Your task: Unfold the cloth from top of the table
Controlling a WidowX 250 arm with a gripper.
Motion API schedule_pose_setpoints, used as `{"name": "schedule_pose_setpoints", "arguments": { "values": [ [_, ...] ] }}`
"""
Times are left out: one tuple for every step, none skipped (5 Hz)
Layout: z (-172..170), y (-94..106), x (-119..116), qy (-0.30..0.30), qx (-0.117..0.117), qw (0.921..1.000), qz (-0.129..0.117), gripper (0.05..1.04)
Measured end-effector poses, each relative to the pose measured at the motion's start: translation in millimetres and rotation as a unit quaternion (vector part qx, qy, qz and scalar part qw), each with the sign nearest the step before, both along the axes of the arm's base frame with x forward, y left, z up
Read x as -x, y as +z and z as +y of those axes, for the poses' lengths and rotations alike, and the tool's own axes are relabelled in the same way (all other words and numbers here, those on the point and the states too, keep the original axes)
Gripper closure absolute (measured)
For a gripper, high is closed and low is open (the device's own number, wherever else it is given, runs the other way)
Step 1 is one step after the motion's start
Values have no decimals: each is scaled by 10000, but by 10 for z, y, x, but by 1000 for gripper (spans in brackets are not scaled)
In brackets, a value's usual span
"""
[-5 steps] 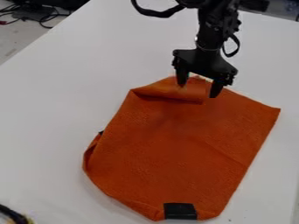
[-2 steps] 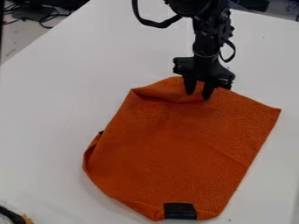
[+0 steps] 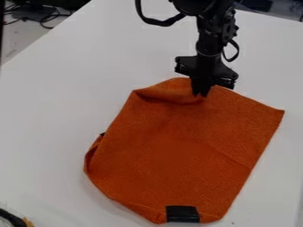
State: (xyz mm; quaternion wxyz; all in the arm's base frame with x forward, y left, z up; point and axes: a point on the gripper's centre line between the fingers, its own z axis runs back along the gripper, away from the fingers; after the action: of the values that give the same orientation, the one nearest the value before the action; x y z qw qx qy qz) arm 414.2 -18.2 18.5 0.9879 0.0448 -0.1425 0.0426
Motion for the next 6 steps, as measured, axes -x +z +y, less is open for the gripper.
{"name": "schedule_pose_setpoints", "arguments": {
  "values": [
    [45, 257, -39, 115, -168, 9998, 0, 1029],
    [187, 571, -134, 21, -342, 9990, -276, 1029],
    [574, 687, -257, 9, -188, 9984, -532, 1029],
    [705, 464, -309, -22, 84, 9985, -540, 1029],
    [798, 178, -338, -74, 359, 9982, -484, 1029],
    [910, 77, -439, -117, 552, 9974, -445, 1029]
  ]
}}
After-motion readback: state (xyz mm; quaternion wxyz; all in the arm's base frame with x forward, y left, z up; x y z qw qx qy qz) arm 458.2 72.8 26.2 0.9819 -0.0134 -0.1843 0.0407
